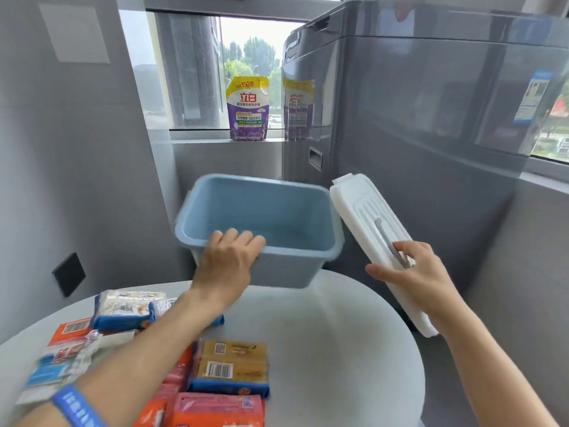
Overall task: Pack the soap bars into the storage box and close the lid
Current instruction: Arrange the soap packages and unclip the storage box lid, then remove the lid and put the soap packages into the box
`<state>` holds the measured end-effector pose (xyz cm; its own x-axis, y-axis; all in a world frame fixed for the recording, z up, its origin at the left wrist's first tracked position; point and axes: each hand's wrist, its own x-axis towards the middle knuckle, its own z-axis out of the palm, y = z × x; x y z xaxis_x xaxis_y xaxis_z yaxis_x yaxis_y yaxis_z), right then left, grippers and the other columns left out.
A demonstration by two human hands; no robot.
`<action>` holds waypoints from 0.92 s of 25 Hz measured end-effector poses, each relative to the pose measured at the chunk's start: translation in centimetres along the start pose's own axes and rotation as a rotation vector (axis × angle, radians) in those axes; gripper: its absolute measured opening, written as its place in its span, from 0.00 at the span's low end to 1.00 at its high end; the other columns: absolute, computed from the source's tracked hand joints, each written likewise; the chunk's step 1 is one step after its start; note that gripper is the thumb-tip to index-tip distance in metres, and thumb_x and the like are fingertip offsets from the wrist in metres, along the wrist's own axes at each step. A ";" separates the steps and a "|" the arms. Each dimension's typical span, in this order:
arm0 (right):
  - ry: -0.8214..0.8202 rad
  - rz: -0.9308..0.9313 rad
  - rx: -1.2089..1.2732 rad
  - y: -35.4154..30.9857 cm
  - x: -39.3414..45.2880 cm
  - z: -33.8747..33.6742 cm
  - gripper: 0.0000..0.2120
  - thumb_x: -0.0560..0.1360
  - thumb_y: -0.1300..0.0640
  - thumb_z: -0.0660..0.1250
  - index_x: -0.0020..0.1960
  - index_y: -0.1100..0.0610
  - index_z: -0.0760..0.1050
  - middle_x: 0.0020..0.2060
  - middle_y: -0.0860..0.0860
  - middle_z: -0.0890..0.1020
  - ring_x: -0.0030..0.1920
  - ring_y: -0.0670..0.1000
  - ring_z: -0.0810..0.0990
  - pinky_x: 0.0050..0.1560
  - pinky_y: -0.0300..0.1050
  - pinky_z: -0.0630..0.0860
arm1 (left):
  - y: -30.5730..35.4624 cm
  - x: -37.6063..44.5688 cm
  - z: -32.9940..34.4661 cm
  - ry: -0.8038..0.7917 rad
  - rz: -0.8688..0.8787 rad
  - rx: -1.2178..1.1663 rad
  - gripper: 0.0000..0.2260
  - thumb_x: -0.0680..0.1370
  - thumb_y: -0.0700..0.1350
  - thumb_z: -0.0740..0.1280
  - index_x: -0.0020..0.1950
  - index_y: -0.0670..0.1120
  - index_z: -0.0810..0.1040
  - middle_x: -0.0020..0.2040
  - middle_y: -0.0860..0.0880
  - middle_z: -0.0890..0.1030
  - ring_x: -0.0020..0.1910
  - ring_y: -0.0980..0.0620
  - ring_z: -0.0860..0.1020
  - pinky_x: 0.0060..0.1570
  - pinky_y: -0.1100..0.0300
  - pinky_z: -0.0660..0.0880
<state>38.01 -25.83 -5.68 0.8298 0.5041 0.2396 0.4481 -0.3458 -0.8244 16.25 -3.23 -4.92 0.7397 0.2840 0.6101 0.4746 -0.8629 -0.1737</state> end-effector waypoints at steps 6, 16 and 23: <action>-0.256 -0.055 -0.295 1.6 -0.6 5.1 0.37 0.56 0.44 0.81 0.61 0.55 0.73 0.57 0.47 0.70 0.54 0.50 0.73 0.51 0.46 0.72 | -6.2 2.6 -3.5 0.121 -0.217 0.091 0.08 0.68 0.35 0.73 0.44 0.41 0.77 0.38 0.42 0.81 0.38 0.38 0.77 0.39 0.49 0.64; -0.397 -0.022 -0.469 4.1 -1.3 8.9 0.28 0.72 0.48 0.72 0.67 0.58 0.71 0.66 0.53 0.73 0.64 0.57 0.72 0.60 0.48 0.69 | -1.7 0.4 -0.6 0.092 -0.088 -0.143 0.10 0.68 0.39 0.77 0.44 0.44 0.77 0.35 0.47 0.79 0.35 0.41 0.75 0.39 0.54 0.58; 0.274 0.425 0.646 2.6 0.2 -0.3 0.18 0.77 0.42 0.57 0.56 0.54 0.75 0.51 0.54 0.83 0.47 0.60 0.83 0.47 0.58 0.81 | 5.4 1.5 1.0 0.028 0.054 -0.312 0.09 0.71 0.42 0.75 0.45 0.46 0.75 0.35 0.53 0.71 0.36 0.48 0.67 0.39 0.55 0.57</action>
<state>39.48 -26.85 -7.61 0.9748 0.1927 -0.1123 -0.1339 0.1027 -0.9857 20.42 -7.02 -5.69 0.7444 0.2266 0.6282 0.2624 -0.9643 0.0369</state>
